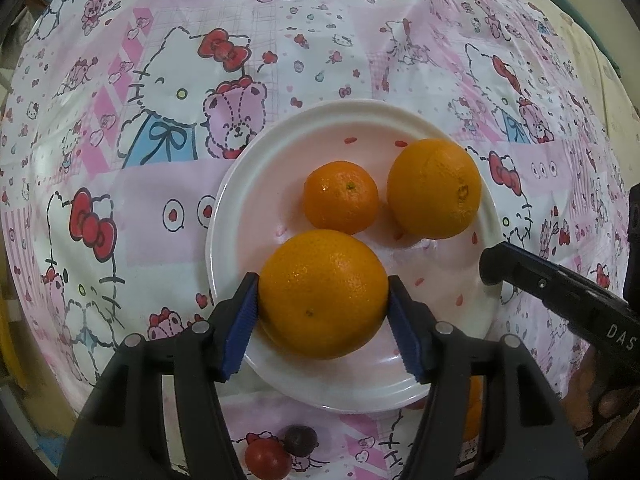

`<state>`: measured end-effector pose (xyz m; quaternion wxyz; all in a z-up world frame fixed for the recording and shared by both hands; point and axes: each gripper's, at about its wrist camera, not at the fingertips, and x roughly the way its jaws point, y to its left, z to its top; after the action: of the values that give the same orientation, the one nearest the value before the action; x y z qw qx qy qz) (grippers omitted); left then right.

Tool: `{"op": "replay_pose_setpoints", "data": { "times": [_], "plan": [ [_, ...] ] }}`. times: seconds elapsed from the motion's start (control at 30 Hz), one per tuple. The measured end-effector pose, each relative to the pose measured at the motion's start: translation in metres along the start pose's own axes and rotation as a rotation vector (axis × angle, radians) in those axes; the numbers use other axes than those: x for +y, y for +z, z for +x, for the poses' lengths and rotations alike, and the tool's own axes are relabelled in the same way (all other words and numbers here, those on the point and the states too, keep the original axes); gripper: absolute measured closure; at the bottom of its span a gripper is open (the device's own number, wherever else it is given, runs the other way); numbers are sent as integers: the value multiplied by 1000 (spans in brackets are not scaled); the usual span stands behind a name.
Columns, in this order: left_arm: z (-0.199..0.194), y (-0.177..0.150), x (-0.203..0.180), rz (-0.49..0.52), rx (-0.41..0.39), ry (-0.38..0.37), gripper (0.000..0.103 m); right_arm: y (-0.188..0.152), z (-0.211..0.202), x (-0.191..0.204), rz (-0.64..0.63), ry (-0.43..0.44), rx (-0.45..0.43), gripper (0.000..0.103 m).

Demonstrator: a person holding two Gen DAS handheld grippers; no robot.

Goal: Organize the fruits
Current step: 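Lower the orange onto the plate and open the left gripper while the right carries the dark grape over, then open the right gripper to drop the dark grape onto the plate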

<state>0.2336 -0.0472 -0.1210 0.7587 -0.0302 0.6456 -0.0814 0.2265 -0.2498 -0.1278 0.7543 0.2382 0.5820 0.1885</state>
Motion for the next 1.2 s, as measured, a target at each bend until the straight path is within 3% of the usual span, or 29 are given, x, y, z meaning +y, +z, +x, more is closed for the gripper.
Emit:
{"op": "replay_pose_setpoints", "data": {
  "times": [0.27,0.4,0.67,0.77,0.8,0.83,1.2],
  "plan": [
    [-1,-1,2,-6,-2,5,39,1,-3,-1,9,8,-6,77],
    [-8,-1,5,-16,-27,-12,23,2,-7,-1,14,9,-16,77],
    [-16,-5,7,-24,-37,-12,22,1,-18,-3,26,7,-43,76],
    [-22,-10,10,-33,-47,-19,22,1,-24,-4,34,13,-58,61],
    [-25,-12,10,-35,-61,-22,22,1,-26,-5,39,22,-65,46],
    [-28,-13,10,-33,-71,-22,22,1,-28,-5,43,29,-72,43],
    [-66,-23,10,-15,-219,52,22,-7,-59,10,-21,12,-132,43]
  ]
}}
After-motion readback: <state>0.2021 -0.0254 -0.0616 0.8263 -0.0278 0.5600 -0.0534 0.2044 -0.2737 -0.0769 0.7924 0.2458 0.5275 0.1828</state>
